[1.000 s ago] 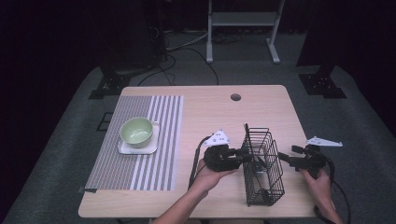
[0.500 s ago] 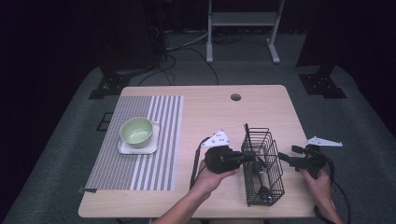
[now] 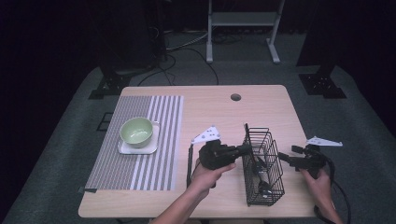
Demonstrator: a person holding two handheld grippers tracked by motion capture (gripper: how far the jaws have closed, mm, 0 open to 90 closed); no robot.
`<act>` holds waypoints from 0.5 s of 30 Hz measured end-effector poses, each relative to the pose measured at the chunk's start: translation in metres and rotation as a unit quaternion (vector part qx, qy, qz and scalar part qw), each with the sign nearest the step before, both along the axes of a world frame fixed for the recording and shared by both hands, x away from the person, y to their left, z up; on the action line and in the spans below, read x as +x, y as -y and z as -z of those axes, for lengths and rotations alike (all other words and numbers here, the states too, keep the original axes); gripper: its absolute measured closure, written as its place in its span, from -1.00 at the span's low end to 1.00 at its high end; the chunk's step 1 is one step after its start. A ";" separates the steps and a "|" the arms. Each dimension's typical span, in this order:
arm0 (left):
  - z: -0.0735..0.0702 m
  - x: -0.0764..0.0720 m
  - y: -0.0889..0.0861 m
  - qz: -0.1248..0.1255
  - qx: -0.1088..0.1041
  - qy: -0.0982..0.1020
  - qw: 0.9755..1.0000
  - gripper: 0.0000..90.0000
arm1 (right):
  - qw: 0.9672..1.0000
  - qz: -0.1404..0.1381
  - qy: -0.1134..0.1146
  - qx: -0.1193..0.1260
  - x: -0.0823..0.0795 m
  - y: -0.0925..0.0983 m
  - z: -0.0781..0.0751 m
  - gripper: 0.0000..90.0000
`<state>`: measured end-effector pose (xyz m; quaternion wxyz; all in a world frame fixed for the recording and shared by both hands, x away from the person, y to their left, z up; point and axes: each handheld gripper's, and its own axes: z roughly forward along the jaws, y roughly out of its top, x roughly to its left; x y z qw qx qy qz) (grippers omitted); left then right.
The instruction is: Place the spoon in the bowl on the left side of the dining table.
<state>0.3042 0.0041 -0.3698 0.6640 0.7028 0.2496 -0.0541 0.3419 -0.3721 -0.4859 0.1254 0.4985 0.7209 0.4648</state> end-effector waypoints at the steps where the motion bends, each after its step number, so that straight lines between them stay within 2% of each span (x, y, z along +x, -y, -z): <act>1: -0.001 0.000 -0.002 -0.001 -0.004 -0.002 1.000 0.98 | 1.000 0.000 0.000 0.000 0.000 0.000 0.000 -0.70; 8: -0.010 0.000 -0.013 -0.011 -0.035 -0.012 0.999 0.98 | 1.000 0.001 0.000 0.000 0.000 0.000 0.000 -0.70; 15: -0.015 0.001 -0.018 -0.015 -0.051 -0.016 0.998 0.98 | 1.000 0.001 0.000 0.000 0.000 0.000 0.000 -0.70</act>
